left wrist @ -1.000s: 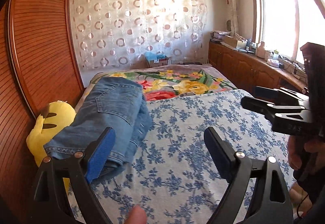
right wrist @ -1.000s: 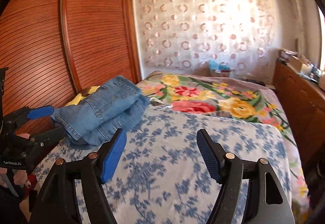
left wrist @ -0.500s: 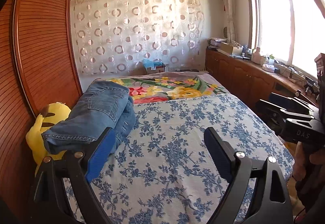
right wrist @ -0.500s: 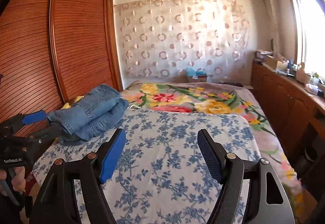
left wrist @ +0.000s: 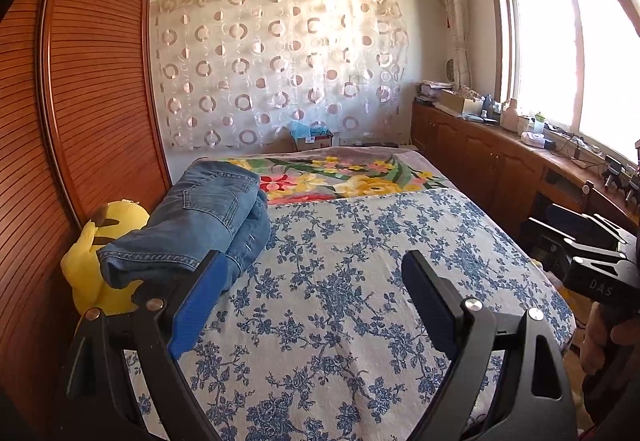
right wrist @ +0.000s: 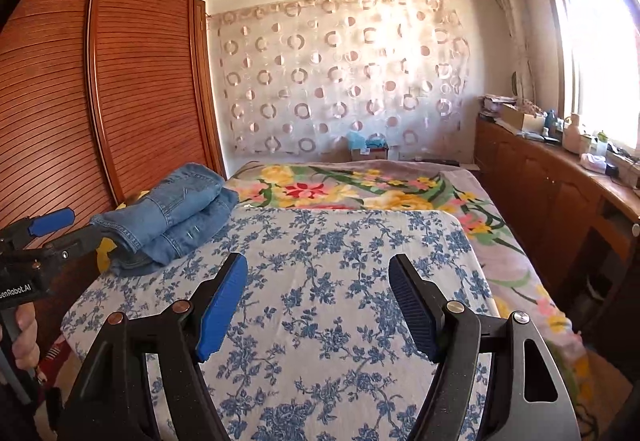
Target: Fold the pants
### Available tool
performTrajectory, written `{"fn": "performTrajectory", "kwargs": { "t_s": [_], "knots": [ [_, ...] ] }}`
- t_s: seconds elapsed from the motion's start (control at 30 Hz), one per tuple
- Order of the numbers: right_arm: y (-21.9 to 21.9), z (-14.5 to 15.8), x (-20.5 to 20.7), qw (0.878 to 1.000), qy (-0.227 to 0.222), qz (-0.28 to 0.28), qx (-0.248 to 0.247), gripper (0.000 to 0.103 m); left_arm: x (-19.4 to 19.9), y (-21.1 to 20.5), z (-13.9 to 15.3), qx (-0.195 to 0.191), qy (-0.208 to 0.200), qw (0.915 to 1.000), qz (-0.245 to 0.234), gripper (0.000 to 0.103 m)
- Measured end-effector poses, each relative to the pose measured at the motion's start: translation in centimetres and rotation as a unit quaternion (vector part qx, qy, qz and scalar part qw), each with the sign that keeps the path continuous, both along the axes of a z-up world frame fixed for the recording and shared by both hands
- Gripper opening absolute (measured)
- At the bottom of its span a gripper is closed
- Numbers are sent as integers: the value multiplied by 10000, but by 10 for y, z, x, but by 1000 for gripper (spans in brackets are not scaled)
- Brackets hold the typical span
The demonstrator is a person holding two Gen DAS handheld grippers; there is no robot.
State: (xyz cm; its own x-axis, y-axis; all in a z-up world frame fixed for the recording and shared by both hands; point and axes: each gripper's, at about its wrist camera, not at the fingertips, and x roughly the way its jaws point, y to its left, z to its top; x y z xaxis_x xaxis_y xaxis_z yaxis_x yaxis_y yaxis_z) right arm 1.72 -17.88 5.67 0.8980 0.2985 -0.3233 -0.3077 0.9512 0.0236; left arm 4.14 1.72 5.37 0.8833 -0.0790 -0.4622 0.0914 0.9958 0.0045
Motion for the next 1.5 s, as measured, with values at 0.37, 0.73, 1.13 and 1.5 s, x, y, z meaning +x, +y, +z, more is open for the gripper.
{"fn": "performTrajectory", "kwargs": {
  "t_s": [0.37,0.73,1.13,1.5],
  "knots": [
    [-3,-1,-4,10000,-50,-71,-6,75,-2,0,-1,-16,-17,10000,2,89],
    [-3,-1,-6,9999,-94,-40,-37,75,-5,1,4,-46,-9,10000,-8,89],
    [-3,-3,-6,9999,-96,-23,-27,75,-4,1,2,-20,18,10000,-29,89],
    [-2,-3,-5,9999,-97,-30,-24,75,-4,1,-1,-37,21,10000,-13,89]
  ]
}}
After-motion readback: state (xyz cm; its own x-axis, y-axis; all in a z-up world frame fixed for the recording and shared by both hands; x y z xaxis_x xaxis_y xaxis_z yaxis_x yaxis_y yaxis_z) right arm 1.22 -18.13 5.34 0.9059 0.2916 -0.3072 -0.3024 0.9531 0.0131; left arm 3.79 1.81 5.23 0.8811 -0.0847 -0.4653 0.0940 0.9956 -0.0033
